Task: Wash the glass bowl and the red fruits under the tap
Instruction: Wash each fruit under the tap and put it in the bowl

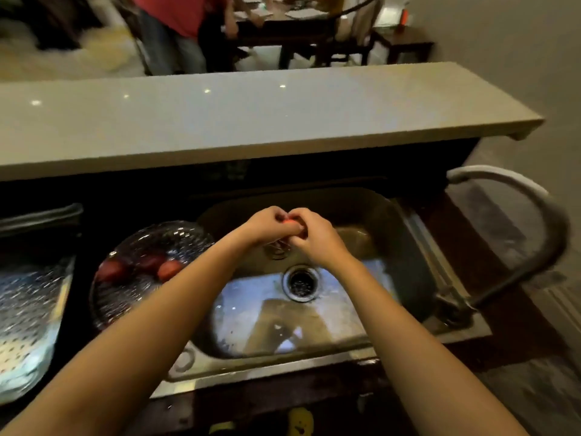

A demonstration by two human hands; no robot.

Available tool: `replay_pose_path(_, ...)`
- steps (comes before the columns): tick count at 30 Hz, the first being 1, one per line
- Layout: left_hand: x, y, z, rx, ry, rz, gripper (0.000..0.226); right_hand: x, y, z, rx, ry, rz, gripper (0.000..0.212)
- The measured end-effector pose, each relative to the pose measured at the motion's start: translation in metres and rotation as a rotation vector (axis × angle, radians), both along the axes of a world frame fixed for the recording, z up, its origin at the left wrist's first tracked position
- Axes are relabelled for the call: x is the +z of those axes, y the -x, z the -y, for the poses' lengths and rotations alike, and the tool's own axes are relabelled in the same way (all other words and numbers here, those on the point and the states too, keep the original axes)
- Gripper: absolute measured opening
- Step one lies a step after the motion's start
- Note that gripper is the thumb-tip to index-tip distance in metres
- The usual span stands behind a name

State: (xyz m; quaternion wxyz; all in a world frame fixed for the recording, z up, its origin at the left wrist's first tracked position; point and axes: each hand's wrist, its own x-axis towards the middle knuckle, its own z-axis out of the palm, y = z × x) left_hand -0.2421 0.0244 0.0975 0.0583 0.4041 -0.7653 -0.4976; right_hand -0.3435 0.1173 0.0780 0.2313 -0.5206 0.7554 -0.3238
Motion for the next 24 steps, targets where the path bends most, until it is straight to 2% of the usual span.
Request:
replay_pose_path(5, -0.007, -0.085, 0.027, 0.299, 0.086, 0.007, 0.035, -0.009, -0.072, 0.053, 0.225, 0.046, 0.067, 0.045)
replay_pose_path(10, -0.017, -0.154, 0.042, 0.392, 0.323, 0.117, 0.033, -0.017, -0.133, 0.085, 0.353, 0.062, 0.063, 0.045)
replay_pose_path(14, -0.030, -0.195, 0.051, 0.480, 0.265, 0.043, 0.034, -0.022, -0.163, 0.102, 0.425, 0.032, -0.004, 0.056)
replay_pose_path(17, -0.047, -0.220, 0.044, 0.555, 0.256, -0.001, 0.040, -0.034, -0.169, 0.107, 0.392, -0.047, -0.116, 0.062)
replay_pose_path(21, -0.079, -0.239, 0.033, 0.550, 0.306, 0.010, 0.048, -0.052, -0.167, 0.103, 0.290, -0.118, -0.162, 0.054)
replay_pose_path(24, -0.093, -0.244, 0.032, 0.534, 0.323, -0.014, 0.050, -0.062, -0.166, 0.098, 0.214, -0.128, -0.286, 0.048)
